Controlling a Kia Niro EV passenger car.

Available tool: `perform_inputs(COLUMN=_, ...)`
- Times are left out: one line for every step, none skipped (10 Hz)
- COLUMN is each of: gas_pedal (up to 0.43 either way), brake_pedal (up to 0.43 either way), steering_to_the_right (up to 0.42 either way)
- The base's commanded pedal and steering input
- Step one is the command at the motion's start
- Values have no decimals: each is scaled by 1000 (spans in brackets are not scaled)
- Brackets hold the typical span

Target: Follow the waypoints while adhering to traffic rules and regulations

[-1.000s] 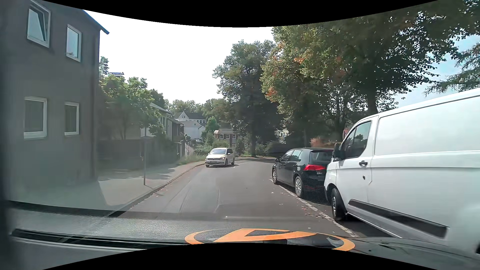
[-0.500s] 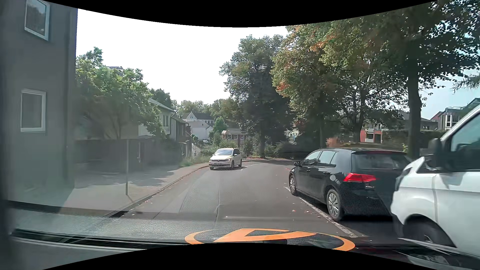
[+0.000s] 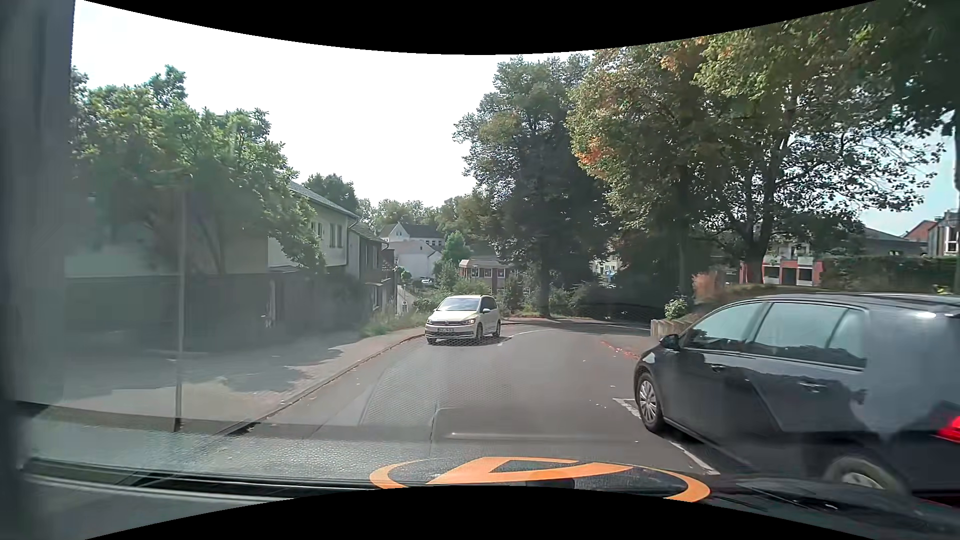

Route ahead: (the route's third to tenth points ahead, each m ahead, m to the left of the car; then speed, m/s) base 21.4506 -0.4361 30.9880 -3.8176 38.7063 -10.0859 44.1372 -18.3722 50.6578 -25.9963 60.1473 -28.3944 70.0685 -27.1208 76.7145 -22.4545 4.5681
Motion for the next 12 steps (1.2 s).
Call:
perform_inputs(gas_pedal=0, brake_pedal=152, steering_to_the_right=-48)
perform_inputs(gas_pedal=0, brake_pedal=152, steering_to_the_right=-37)
perform_inputs(gas_pedal=0, brake_pedal=152, steering_to_the_right=-25)
perform_inputs(gas_pedal=0, brake_pedal=152, steering_to_the_right=-13)
perform_inputs(gas_pedal=0, brake_pedal=152, steering_to_the_right=-1)
perform_inputs(gas_pedal=0, brake_pedal=159, steering_to_the_right=16)
perform_inputs(gas_pedal=0, brake_pedal=152, steering_to_the_right=34)
perform_inputs(gas_pedal=0, brake_pedal=152, steering_to_the_right=43)
perform_inputs(gas_pedal=0, brake_pedal=152, steering_to_the_right=52)
perform_inputs(gas_pedal=0, brake_pedal=152, steering_to_the_right=66)
perform_inputs(gas_pedal=0, brake_pedal=152, steering_to_the_right=78)
perform_inputs(gas_pedal=0, brake_pedal=152, steering_to_the_right=88)
